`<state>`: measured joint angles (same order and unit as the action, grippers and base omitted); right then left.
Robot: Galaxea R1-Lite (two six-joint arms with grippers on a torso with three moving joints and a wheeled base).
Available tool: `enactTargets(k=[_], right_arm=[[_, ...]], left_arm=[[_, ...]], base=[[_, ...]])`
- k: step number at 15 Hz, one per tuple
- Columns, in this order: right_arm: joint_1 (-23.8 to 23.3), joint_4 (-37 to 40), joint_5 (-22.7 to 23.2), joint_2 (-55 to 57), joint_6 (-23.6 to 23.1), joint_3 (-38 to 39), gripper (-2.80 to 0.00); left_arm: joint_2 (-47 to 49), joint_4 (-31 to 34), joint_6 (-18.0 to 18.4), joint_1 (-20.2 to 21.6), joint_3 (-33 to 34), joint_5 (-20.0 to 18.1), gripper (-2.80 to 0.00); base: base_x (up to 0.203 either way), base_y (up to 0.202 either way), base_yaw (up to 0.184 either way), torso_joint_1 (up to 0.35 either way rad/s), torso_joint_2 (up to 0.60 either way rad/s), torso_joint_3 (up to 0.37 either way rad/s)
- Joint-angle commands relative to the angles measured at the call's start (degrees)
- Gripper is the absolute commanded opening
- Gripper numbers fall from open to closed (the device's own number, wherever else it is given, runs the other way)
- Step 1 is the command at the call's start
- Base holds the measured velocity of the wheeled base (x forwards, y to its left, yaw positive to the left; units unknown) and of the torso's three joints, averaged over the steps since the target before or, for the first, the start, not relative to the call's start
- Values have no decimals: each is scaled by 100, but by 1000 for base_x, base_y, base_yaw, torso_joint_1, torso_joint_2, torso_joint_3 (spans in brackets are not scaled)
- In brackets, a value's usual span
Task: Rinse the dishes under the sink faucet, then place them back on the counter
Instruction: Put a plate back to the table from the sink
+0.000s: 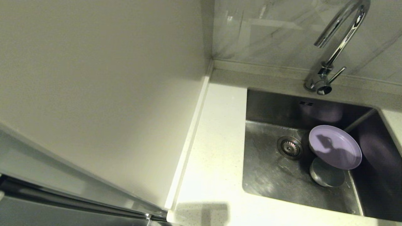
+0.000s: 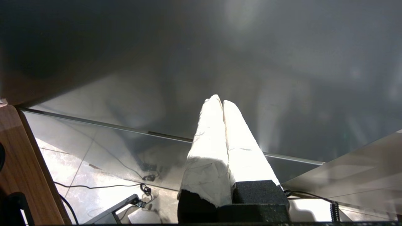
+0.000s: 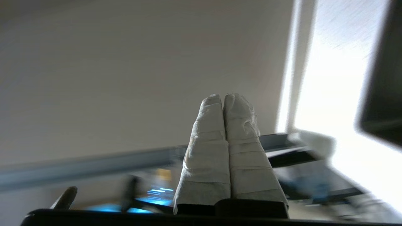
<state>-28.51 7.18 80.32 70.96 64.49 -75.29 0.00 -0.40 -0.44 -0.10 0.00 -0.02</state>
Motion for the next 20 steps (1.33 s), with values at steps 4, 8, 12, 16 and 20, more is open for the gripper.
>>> enactTargets(k=[4,8,12,16,20], right_arm=[[500,2315,-2057,35,-5466,-11,-280],[649,4095,-3063,96,-8321,-319,-280],[648,4048,-4162,-10,-10626,102,-280],[746,4025,-6771,-269,-12374,565,-280],[1025,3396,-7040,-239,-12984,1692,-280]], left_arm=[[0,4,0,1,18,2,-280],[0,-4,0,1,18,2,-280],[0,-4,0,1,18,2,-280],[0,-4,0,1,18,2,-280],[0,-4,0,1,18,2,-280]], base=[[0,0,0,0,0,0],[0,0,0,0,0,0],[0,0,0,0,0,0],[0,0,0,0,0,0],[0,0,0,0,0,0]])
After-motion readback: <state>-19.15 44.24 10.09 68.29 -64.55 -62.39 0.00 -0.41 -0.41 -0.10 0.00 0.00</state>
